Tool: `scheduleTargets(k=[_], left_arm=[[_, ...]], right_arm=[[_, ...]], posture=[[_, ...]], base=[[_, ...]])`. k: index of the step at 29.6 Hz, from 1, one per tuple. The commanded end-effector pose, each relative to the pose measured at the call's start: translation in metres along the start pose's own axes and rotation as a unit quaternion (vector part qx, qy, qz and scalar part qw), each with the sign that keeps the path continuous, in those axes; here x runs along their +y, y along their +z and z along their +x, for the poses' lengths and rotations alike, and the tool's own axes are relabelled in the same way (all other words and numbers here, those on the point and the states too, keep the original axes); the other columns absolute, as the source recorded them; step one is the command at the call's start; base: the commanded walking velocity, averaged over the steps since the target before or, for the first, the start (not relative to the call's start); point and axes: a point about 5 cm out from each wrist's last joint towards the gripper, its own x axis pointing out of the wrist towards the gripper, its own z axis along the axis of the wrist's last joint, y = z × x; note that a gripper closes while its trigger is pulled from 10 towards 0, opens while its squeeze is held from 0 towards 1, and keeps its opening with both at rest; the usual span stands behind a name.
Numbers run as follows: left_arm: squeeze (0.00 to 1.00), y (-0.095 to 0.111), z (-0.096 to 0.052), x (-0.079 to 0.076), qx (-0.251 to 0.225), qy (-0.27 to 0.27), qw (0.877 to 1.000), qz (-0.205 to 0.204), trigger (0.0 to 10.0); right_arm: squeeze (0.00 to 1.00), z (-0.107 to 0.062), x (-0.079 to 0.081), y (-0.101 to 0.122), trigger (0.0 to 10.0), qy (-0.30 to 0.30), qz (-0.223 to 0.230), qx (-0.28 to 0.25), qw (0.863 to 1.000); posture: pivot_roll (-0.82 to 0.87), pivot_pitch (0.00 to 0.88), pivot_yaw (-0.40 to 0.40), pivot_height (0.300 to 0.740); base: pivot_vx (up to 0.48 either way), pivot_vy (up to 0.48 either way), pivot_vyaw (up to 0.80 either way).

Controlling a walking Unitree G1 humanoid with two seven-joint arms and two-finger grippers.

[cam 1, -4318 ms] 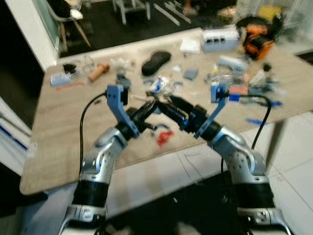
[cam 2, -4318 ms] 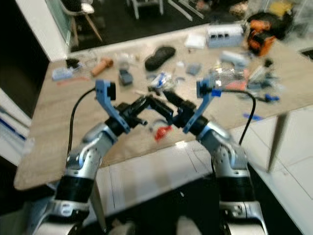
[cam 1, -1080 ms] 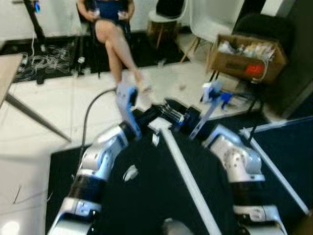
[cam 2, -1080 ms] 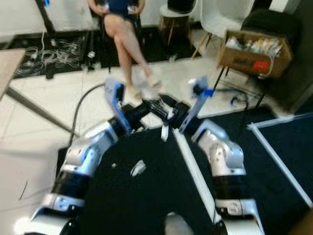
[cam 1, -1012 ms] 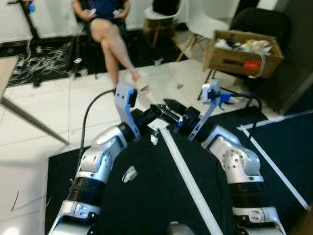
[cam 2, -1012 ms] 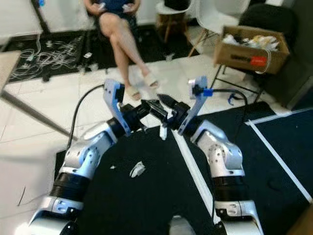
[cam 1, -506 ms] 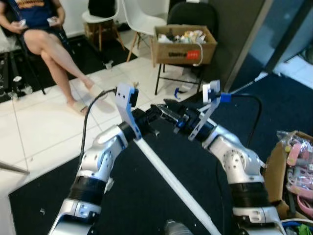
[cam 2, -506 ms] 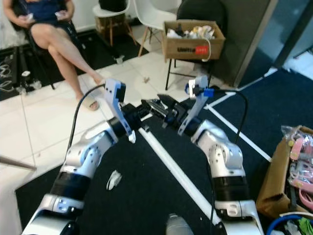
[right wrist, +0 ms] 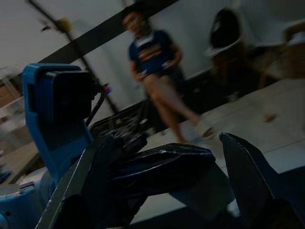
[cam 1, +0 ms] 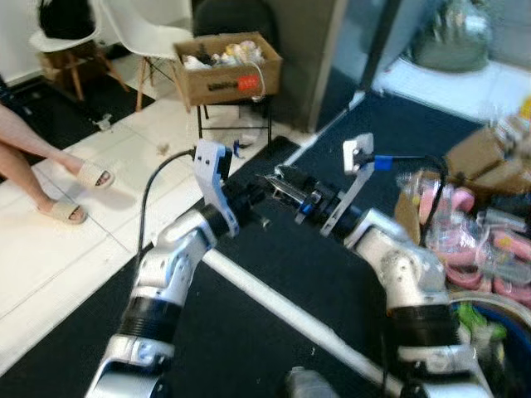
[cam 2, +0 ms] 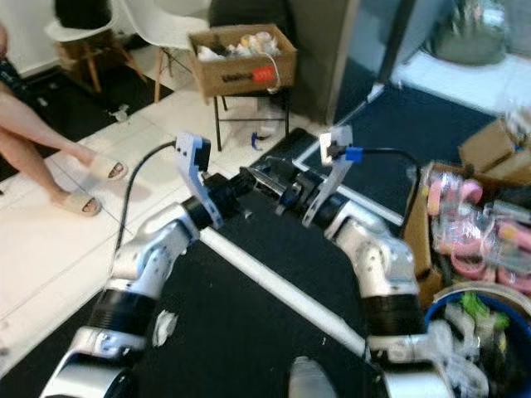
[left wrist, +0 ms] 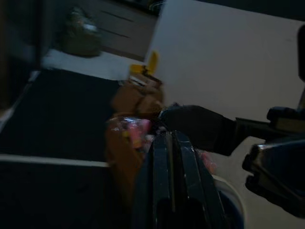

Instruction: Picking trash to rubbish bin

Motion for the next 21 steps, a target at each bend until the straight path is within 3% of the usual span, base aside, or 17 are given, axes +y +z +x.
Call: scheduleTargets(k=[1, 21], left_arm=[[0.00, -0.0004, -0.0001, -0.0010, 0.002, -0.004, 1.000, -0.001, 10.0], [0.00, -0.0004, -0.0005, -0.0010, 0.002, -0.004, 1.000, 0.002, 10.0]], right_arm=[[0.00, 0.0006, 0.0015, -0.0007, 10.0, 0.004, -0.002, 0.005, 1.000], [0.00, -0.0011, -0.0040, 0.0020, 10.0, -0.018, -0.007, -0.007, 1.000]], posture=[[-0.10, 0.000, 0.024, 0.740], [-0.10, 0.000, 0.024, 0.740]], base=[[0.000, 0.000, -0.80], [0.000, 0.000, -0.80]])
